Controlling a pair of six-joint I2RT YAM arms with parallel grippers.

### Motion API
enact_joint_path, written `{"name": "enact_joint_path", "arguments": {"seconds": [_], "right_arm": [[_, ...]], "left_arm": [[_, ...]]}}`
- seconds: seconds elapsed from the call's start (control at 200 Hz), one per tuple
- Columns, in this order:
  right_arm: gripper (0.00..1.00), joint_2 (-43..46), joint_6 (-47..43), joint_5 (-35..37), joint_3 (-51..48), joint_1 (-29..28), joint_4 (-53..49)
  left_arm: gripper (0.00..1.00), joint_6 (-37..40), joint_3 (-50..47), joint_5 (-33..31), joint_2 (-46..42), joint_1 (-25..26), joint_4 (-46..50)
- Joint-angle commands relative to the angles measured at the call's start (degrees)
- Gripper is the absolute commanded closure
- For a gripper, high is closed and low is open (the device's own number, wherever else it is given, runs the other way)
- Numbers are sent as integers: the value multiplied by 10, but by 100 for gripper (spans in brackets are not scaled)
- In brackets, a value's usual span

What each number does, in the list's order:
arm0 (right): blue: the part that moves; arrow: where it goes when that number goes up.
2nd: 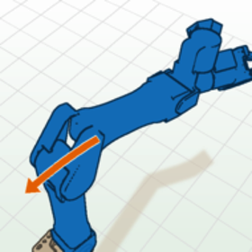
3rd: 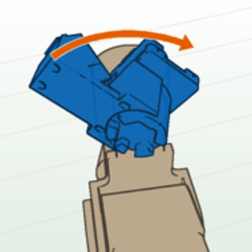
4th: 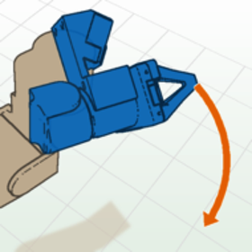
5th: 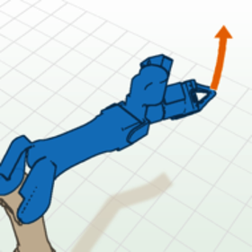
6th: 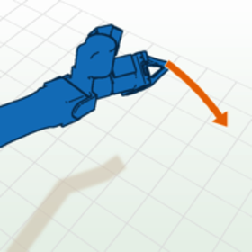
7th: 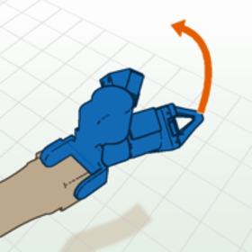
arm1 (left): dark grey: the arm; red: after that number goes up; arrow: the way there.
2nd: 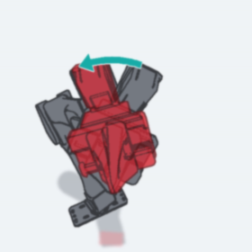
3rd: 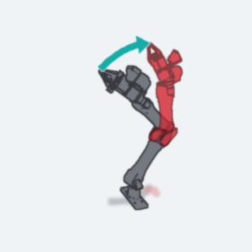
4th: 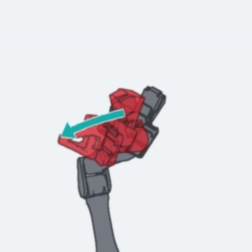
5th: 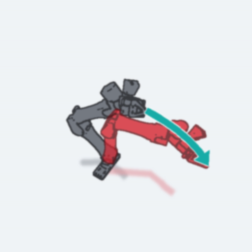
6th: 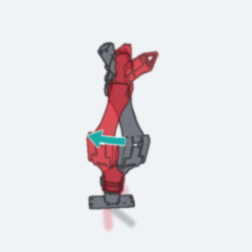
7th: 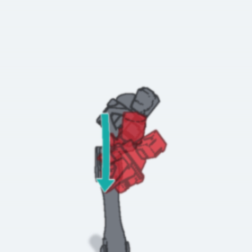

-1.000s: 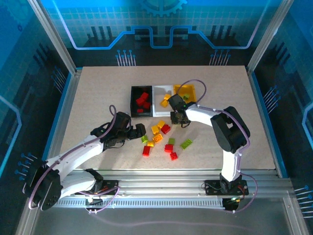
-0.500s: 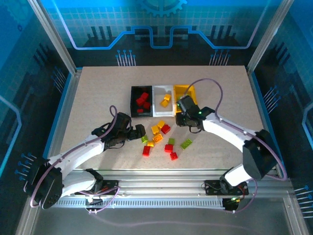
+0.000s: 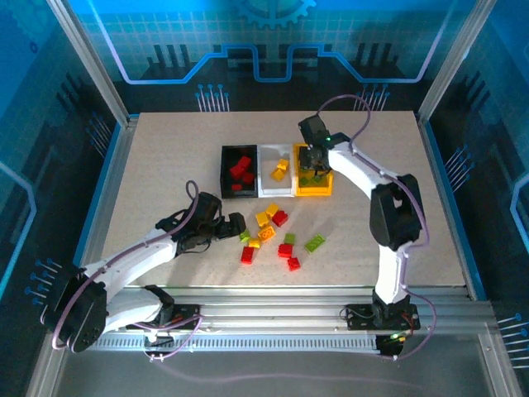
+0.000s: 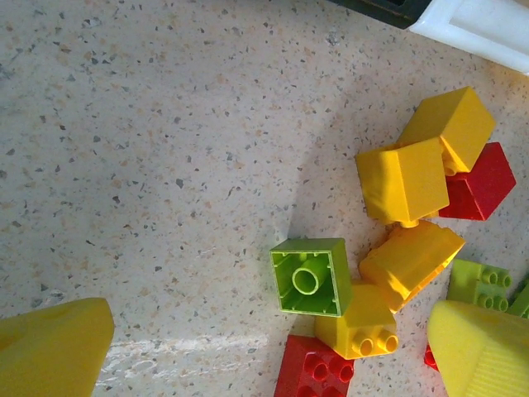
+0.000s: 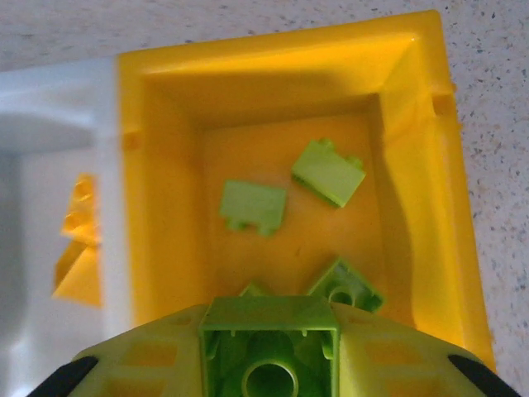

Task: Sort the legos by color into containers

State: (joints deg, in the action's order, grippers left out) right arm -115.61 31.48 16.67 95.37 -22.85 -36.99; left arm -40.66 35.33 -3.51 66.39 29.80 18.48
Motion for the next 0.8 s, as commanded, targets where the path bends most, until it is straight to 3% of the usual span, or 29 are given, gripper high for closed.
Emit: {"name": "enact_joint_path", "arguments": {"seconds": [0.0, 0.095, 0.17, 0.285, 0.435, 0.565, 0.795], "right_arm": [[65, -39, 15, 13, 56, 3, -61], [59, -56, 21, 8, 76, 5, -68], [46, -53, 22, 1, 81, 5, -68], [36, -17, 21, -10, 61, 2, -56], [34, 67, 25, -30, -11, -13, -22], [34, 151, 18, -35, -107, -45, 13], [34, 249, 29, -47, -242, -61, 52]], "left_arm": [[1, -13, -8, 11, -9, -5, -5], [1, -12, -7, 11, -10, -6, -5], [1, -13, -6, 12, -10, -7, -5], [1, -10, -3, 13, -11, -8, -2], [2, 8, 8, 17, -7, -10, -3], [15, 44, 46, 30, 34, -8, 1], [13, 94, 123, -34, 167, 41, 19]]}}
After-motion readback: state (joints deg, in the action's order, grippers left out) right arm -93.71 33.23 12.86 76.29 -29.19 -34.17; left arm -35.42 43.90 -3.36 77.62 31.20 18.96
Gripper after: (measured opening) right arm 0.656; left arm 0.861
